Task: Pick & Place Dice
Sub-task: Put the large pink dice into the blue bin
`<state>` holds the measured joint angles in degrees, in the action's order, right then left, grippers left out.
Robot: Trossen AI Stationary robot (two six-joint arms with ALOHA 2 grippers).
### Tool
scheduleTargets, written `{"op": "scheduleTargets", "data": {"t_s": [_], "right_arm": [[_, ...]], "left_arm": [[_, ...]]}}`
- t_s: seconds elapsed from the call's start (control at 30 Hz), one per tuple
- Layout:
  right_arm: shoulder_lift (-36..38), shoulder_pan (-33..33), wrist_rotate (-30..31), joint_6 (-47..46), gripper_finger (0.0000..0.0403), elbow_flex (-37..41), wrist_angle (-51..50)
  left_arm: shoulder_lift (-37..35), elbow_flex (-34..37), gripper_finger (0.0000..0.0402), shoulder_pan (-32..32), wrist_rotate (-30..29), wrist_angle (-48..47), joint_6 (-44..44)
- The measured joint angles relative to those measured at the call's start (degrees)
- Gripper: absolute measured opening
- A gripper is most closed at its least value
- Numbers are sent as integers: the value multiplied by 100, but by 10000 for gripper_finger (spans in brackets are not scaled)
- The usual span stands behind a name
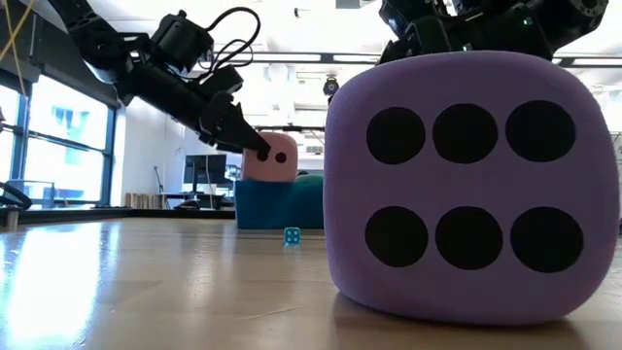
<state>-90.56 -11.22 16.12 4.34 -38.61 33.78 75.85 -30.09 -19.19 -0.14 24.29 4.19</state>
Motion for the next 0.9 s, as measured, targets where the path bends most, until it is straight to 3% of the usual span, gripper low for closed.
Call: {"op": "scheduleTargets", "data": {"t_s": [0.9], "right_arm": [[0,150,-168,-68,146,0,-22]], "left_arm": [[-2,0,399,27,9,13,-115]]}}
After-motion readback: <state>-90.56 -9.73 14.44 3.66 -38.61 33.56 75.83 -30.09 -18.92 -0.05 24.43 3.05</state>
